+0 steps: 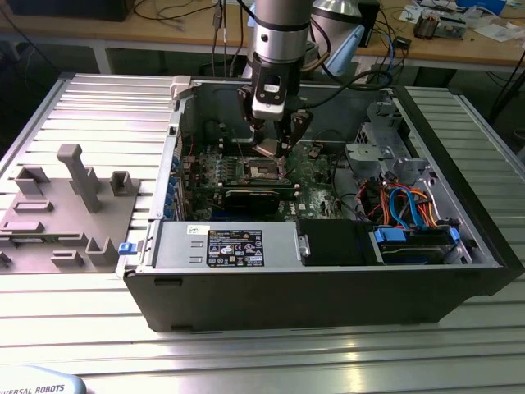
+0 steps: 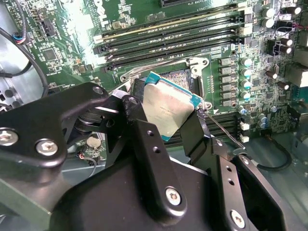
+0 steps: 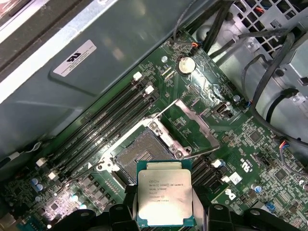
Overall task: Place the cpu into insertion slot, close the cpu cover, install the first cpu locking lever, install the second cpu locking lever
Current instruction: 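Place the cpu into insertion slot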
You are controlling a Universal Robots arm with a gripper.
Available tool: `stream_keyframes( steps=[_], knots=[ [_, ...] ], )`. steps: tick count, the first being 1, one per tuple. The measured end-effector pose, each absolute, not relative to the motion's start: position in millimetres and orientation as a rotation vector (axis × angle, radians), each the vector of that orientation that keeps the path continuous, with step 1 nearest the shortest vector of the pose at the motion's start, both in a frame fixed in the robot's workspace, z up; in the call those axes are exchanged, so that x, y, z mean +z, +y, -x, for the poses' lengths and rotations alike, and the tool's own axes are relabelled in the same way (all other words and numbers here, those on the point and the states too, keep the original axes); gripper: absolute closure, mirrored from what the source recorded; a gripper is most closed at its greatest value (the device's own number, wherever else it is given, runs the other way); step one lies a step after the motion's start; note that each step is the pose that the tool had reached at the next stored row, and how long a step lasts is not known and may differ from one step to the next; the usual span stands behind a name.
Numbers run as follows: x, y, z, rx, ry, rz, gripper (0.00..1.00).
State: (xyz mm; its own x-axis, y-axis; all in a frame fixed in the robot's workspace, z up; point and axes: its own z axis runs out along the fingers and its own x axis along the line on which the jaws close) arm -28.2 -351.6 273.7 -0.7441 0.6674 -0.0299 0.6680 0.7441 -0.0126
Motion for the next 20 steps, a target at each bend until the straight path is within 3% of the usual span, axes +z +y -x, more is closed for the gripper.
stream_keyframes(
  steps=[20],
  knots=[
    [272.5,-351.6,28.2,-0.036,2.89,-1.172,0.46]
  ],
)
